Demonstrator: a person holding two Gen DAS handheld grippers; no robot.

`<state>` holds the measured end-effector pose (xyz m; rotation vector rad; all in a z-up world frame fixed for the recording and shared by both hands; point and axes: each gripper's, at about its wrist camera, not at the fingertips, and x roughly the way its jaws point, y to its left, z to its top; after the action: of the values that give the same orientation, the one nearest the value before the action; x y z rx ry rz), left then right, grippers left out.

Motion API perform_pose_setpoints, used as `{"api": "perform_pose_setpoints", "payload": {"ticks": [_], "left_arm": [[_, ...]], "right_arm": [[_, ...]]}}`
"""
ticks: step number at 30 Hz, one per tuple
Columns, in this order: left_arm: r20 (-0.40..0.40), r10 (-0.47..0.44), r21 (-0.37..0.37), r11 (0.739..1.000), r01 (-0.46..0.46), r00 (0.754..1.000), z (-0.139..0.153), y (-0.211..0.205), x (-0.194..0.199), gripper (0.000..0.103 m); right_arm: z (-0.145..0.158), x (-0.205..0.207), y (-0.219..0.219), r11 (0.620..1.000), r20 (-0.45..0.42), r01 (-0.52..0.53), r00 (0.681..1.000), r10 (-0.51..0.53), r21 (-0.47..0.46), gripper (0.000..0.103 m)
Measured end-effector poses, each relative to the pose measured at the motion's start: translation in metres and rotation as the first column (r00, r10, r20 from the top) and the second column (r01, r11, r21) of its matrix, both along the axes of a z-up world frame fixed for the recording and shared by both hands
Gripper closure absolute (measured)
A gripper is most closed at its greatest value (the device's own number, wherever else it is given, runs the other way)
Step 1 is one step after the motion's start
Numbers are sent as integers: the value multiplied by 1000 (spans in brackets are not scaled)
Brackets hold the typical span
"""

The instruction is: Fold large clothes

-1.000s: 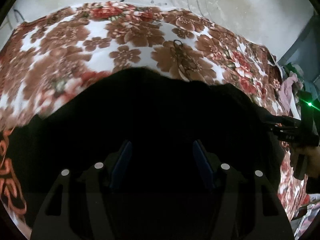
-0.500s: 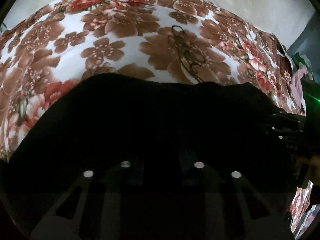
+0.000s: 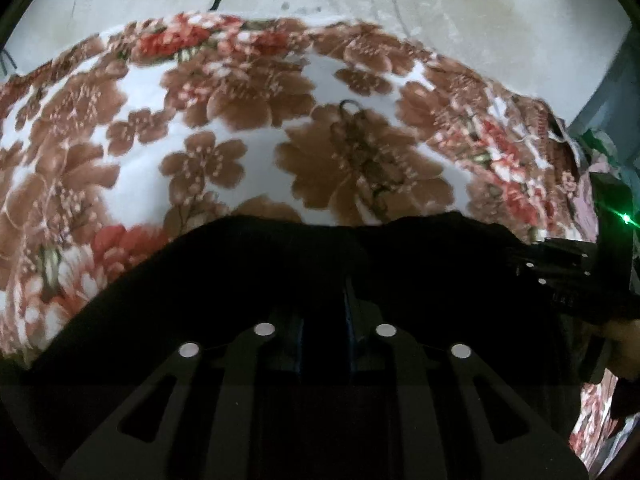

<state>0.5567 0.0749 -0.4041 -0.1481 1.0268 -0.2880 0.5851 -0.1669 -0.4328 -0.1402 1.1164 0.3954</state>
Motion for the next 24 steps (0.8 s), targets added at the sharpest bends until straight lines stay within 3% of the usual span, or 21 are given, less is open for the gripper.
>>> {"api": "perform_pose_setpoints", "payload": {"ticks": [2, 3, 4, 5, 6, 9, 10, 14, 19, 24], "left_arm": [[14, 8, -5, 1000, -7, 1000, 0, 2, -7, 79], [36, 9, -9, 1000, -9, 999, 4, 4, -15, 73], [53, 10, -11, 1000, -9, 999, 8, 7, -25, 56], [67, 11, -21, 1000, -10, 998, 15, 10, -39, 46], [73, 12, -28, 1000, -10, 997, 20, 13, -48, 45], [79, 25, -22, 999, -23, 997, 33, 15, -82, 37], [76, 29, -15, 999, -28, 997, 36, 14, -94, 37], [60, 17, 47, 999, -20, 998, 28, -2, -132, 34], [40, -4, 169, 986, -3, 999, -13, -22, -157, 34], [14, 6, 138, 990, -8, 1000, -30, -25, -168, 34]], "right_arm": [[1, -3, -3, 1000, -2, 27, 1000, -27, 12, 65], [5, -6, -5, 999, -11, 39, 999, -39, 30, 56], [8, -10, -7, 998, -13, 40, 999, -39, 51, 42], [14, -15, -9, 996, -14, 47, 999, -46, 73, 34], [18, -21, -11, 995, -16, 57, 998, -55, 84, 23], [34, -49, -6, 997, -7, 62, 998, -62, 44, 16], [37, -58, -2, 998, -3, 57, 998, -57, 32, 9], [39, -101, 21, 999, 43, 39, 998, -38, -20, 8], [-1, -129, 37, 982, 41, 5, 999, 3, -187, 8], [-19, -143, 22, 974, 43, -8, 999, 19, -227, 8]]}}
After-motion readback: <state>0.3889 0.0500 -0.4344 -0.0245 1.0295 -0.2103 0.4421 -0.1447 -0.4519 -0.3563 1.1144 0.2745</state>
